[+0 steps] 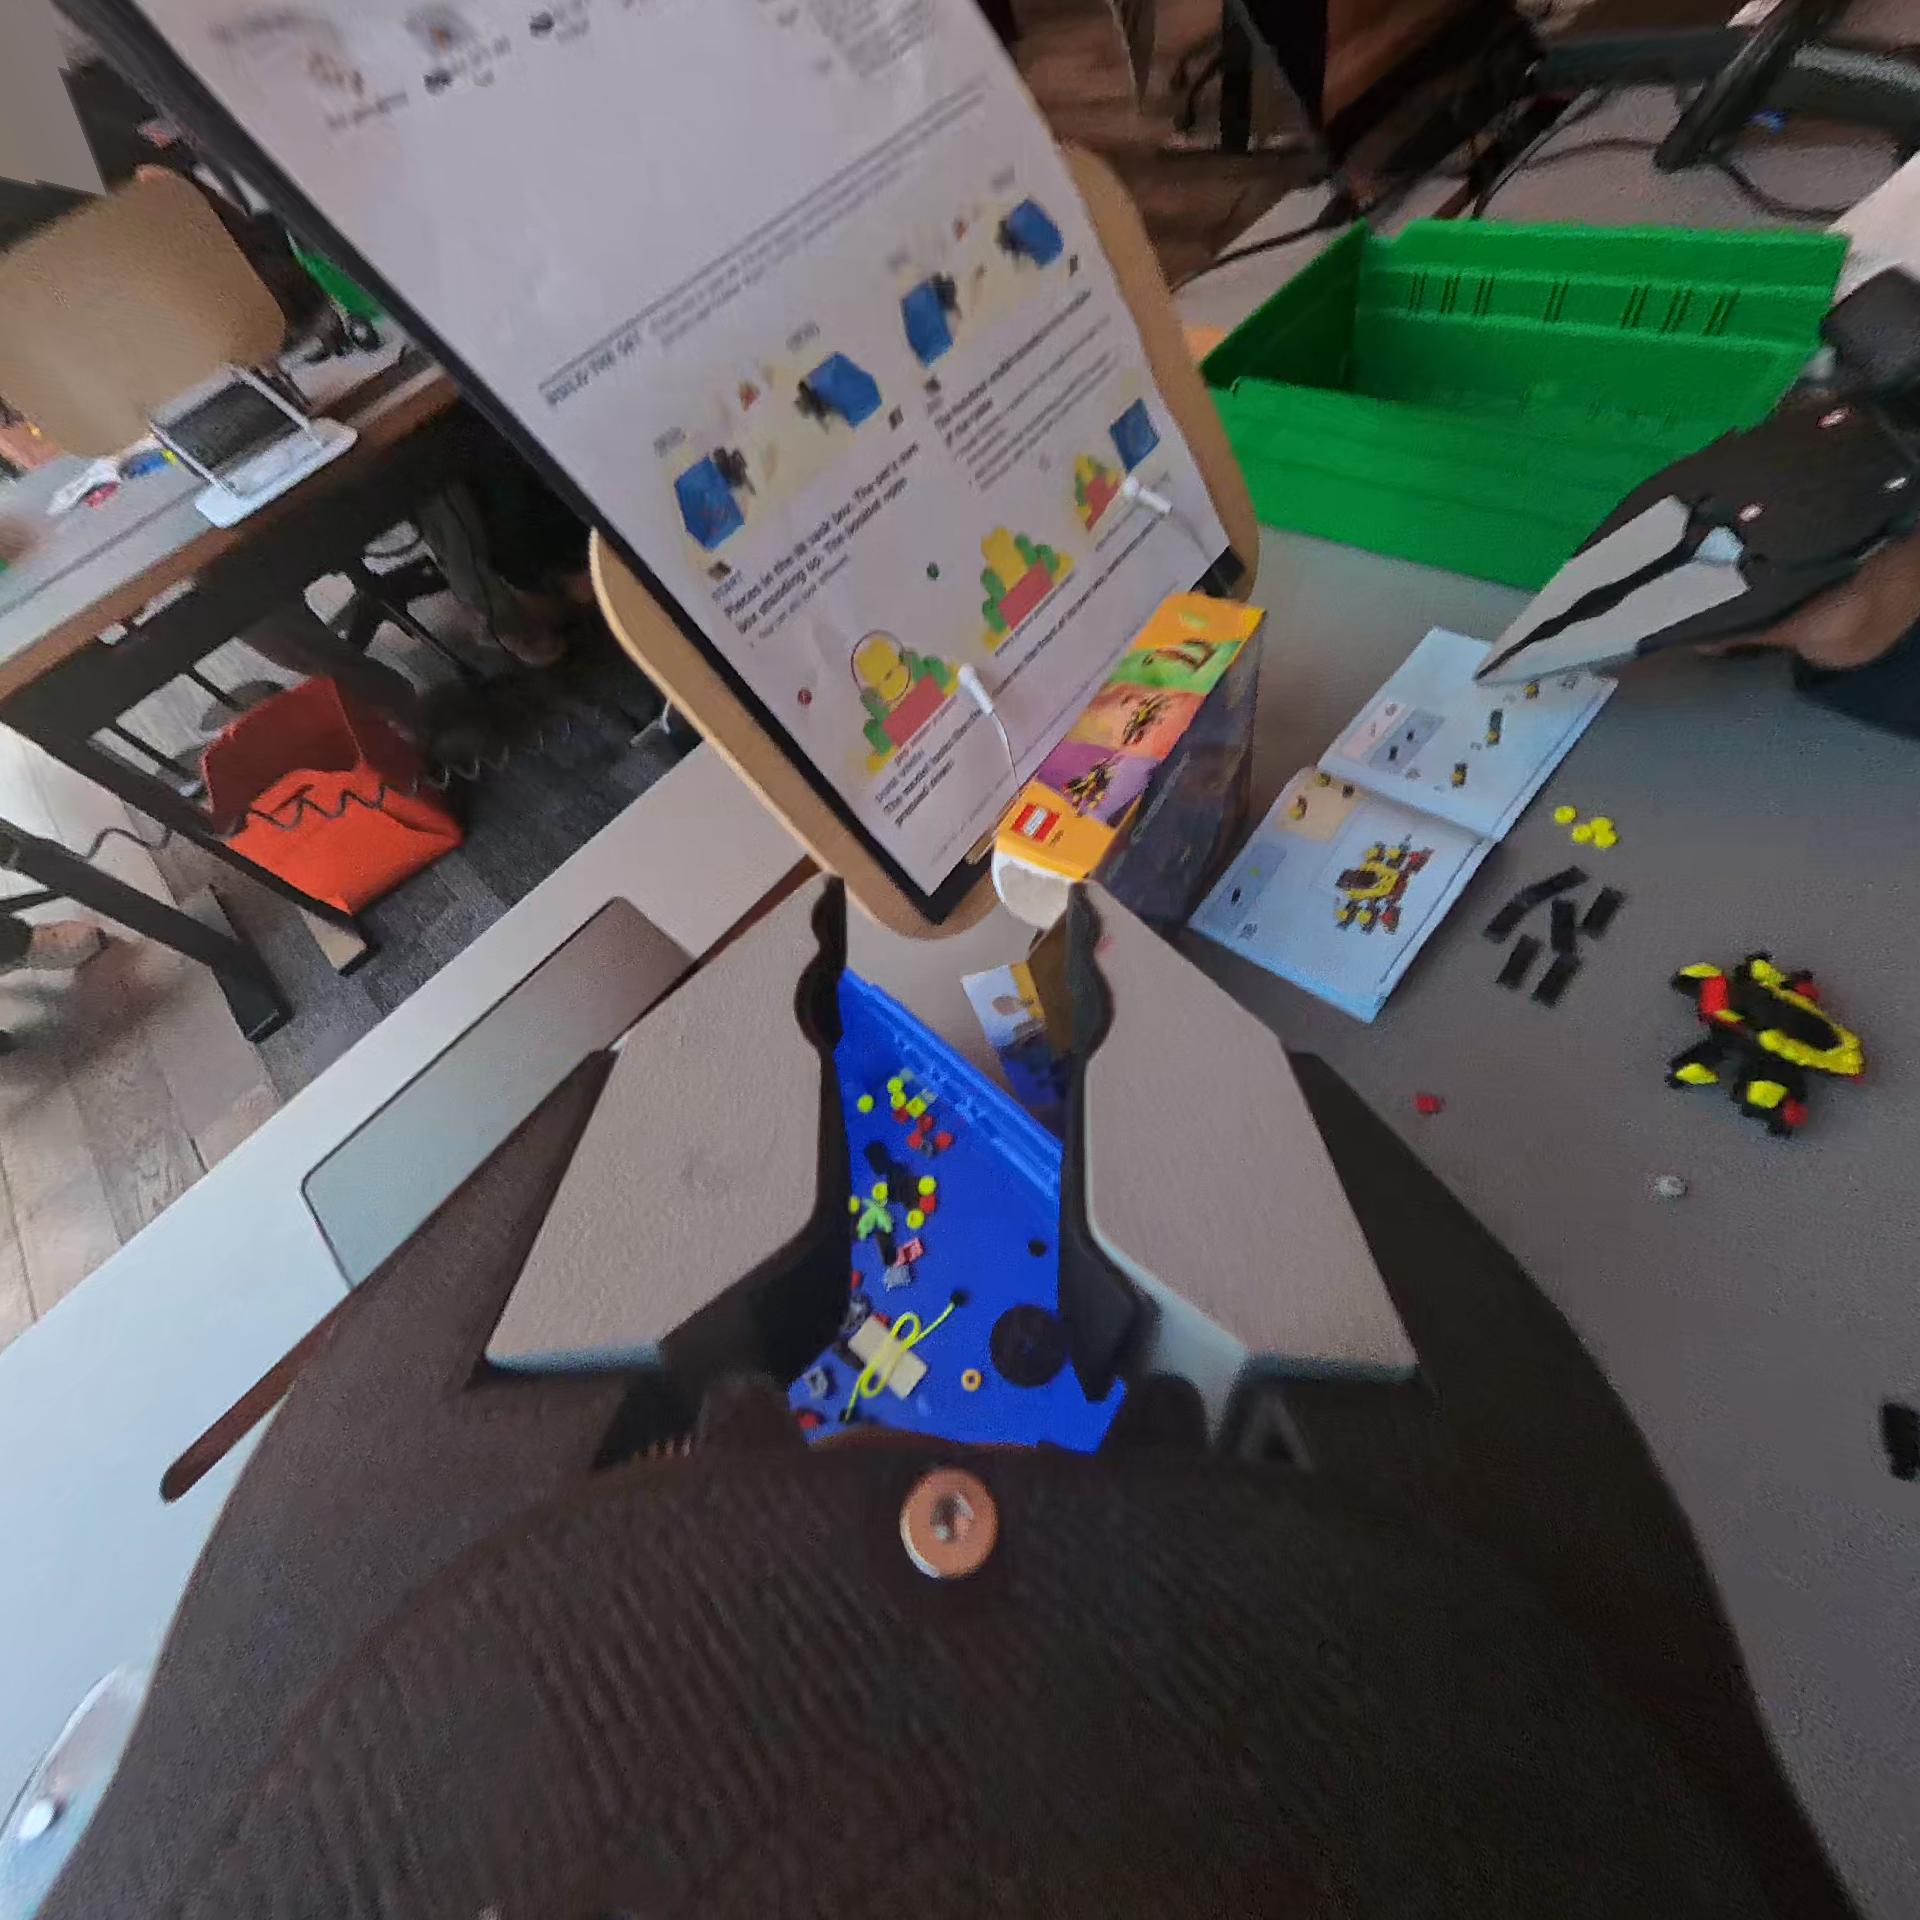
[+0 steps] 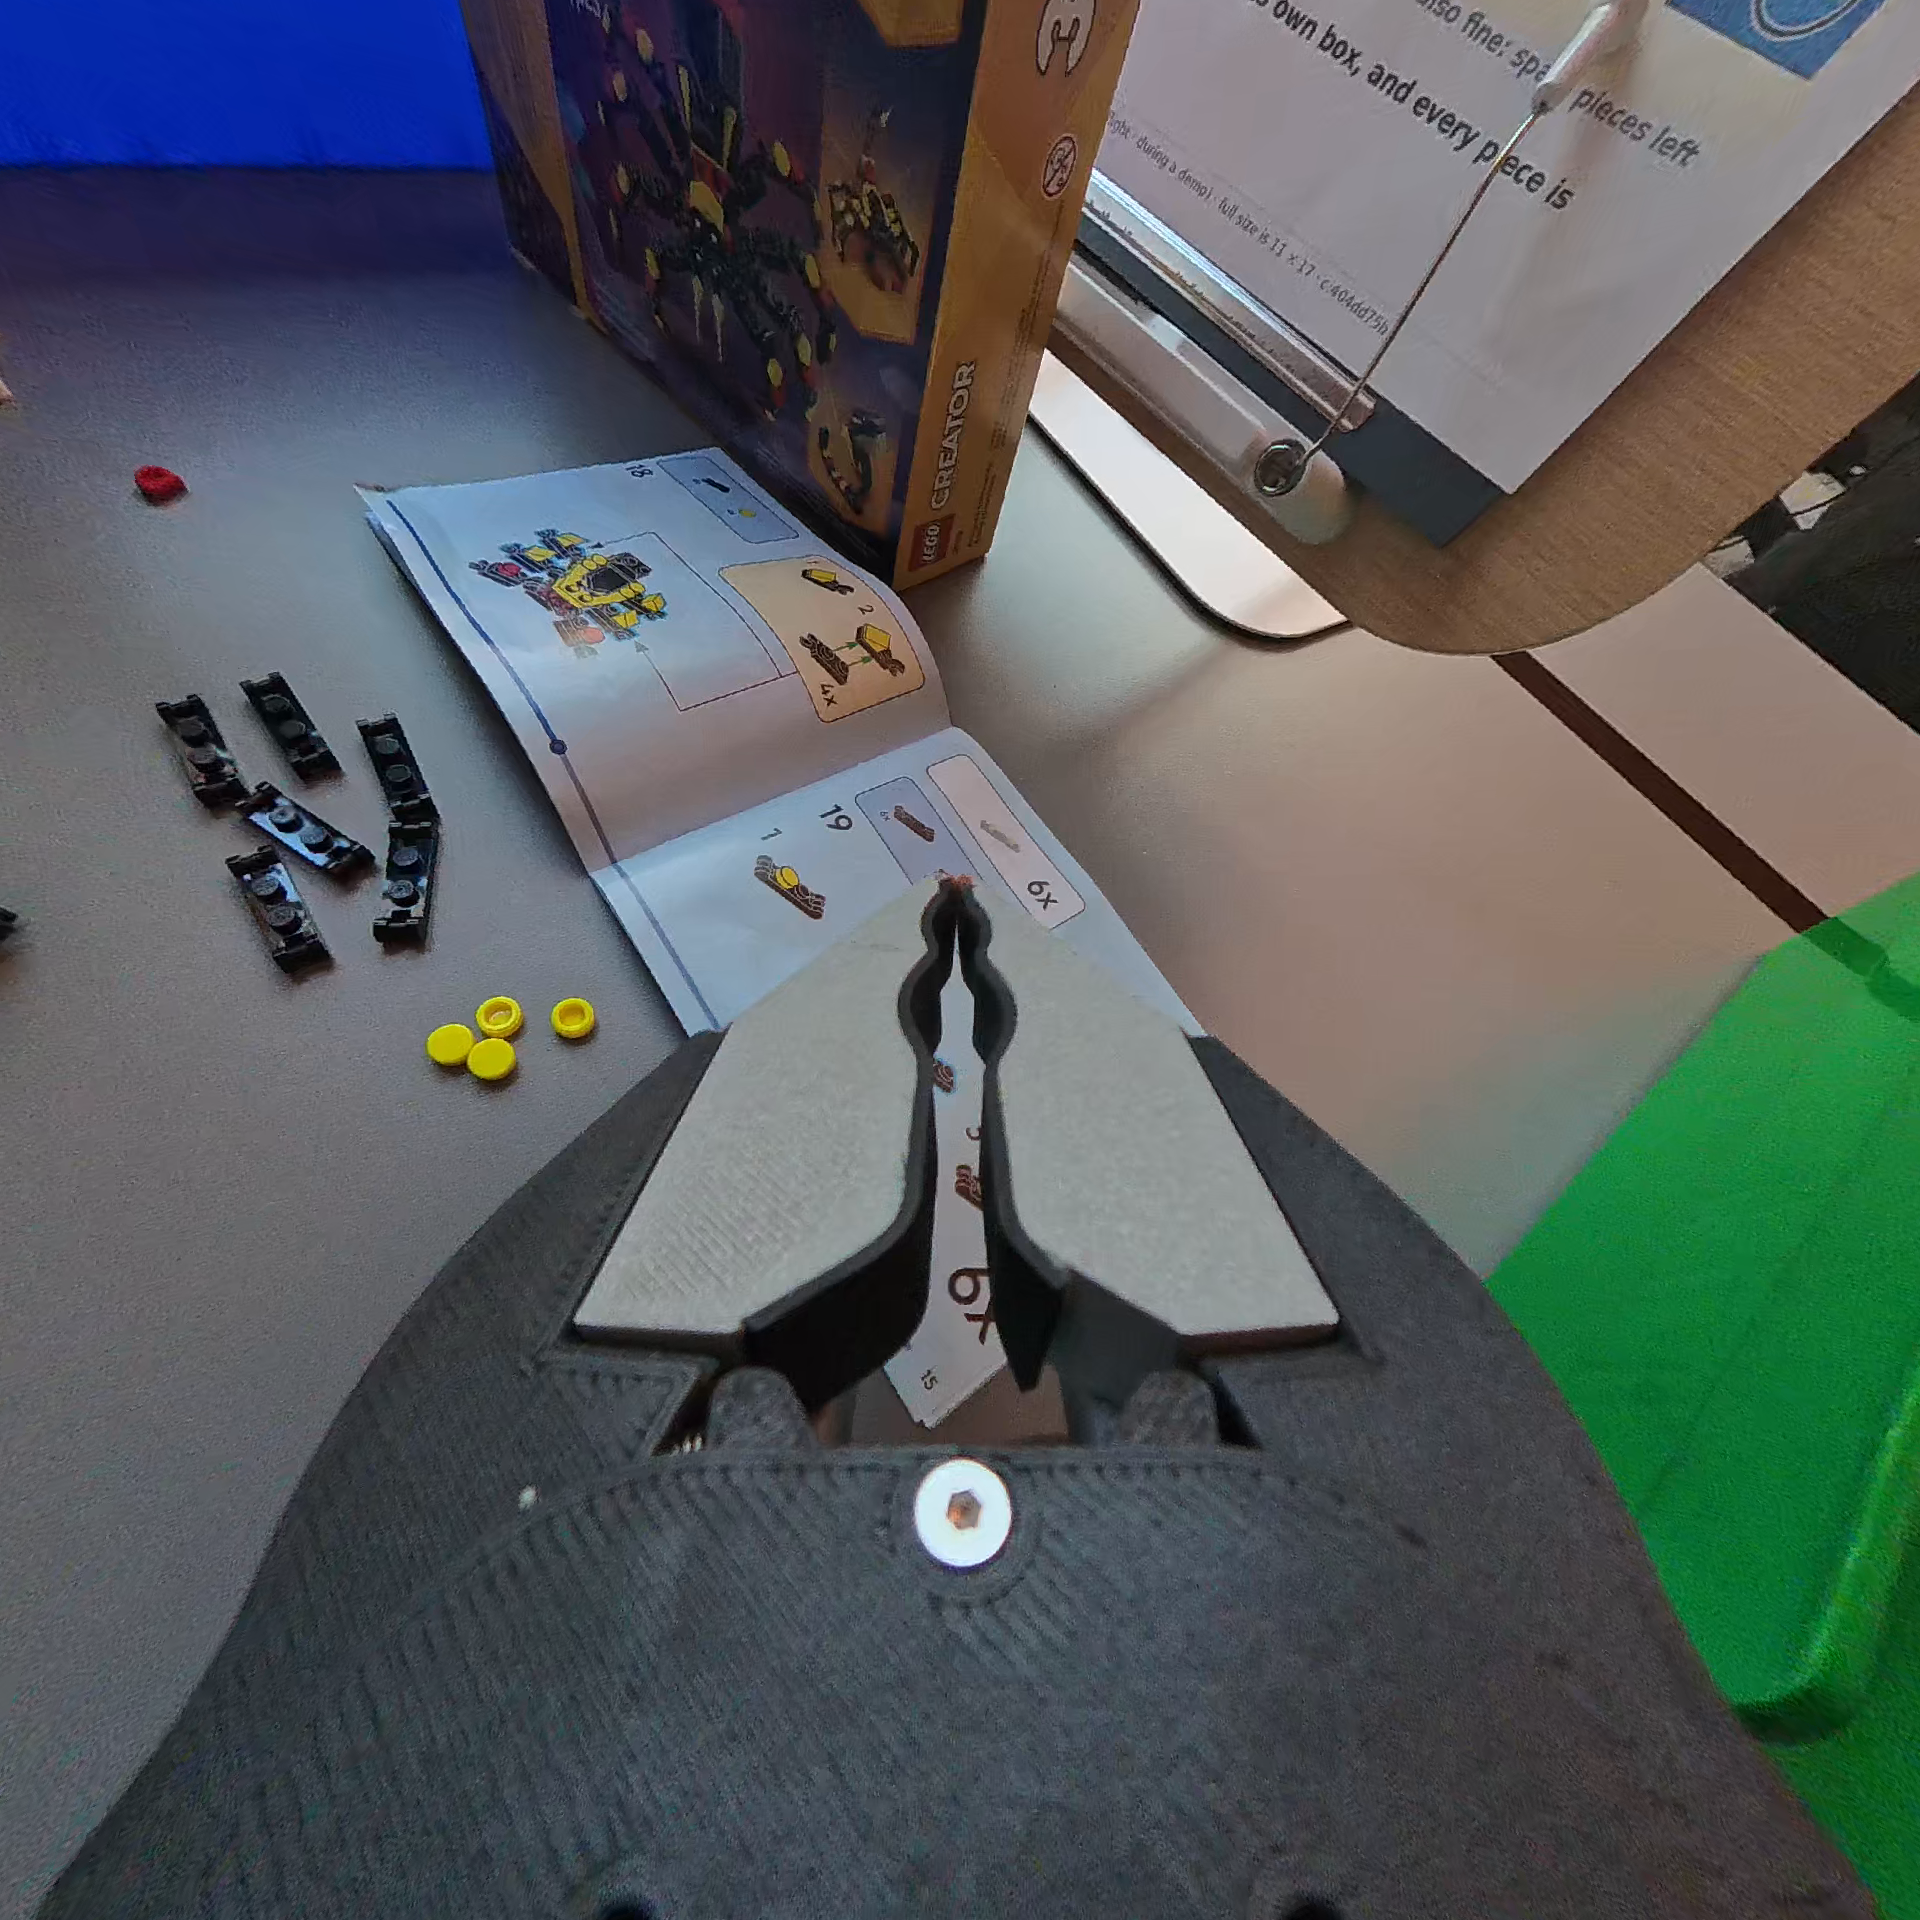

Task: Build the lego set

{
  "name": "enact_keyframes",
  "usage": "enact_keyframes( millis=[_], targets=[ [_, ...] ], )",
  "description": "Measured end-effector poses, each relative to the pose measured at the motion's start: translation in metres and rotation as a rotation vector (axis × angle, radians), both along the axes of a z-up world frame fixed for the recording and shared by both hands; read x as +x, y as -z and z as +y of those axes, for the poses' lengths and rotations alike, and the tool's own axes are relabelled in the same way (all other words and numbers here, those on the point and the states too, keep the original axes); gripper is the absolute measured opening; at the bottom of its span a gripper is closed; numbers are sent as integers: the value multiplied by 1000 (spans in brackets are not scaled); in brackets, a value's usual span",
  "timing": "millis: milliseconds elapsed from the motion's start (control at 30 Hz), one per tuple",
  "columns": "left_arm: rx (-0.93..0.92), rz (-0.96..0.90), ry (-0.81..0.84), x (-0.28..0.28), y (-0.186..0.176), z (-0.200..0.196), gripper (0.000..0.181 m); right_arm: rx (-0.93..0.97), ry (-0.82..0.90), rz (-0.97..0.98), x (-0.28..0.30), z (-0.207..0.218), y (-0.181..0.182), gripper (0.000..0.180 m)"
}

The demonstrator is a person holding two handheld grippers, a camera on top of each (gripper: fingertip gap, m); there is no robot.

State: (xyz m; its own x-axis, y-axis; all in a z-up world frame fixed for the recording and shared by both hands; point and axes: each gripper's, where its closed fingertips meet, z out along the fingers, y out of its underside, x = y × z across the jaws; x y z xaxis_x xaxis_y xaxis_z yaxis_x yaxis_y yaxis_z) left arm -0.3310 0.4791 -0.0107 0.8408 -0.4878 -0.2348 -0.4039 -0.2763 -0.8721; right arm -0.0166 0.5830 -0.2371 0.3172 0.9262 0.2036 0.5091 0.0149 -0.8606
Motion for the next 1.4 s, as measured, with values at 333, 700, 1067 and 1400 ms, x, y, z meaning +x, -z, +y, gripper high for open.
enact_keyframes(
  millis=[333, 700, 1067, 1400],
  targets=[
    [-53, -44, -18, -23, 13, 24, 40, 15, 35, 9, 3, 8, -1, 0],
    [-92, 6, 3, -9, 26, 26, 39, 41, 29, -9, 2, 6, 0, 0],
    [-213, 86, -21, -11, 63, 41, 38, 53, 68, -28, 3, 9, 2, 0],
    [-274, 121, -43, -12, 84, 49, 40, 16, 80, 57, 0, -3, -10, 0]
  ],
)
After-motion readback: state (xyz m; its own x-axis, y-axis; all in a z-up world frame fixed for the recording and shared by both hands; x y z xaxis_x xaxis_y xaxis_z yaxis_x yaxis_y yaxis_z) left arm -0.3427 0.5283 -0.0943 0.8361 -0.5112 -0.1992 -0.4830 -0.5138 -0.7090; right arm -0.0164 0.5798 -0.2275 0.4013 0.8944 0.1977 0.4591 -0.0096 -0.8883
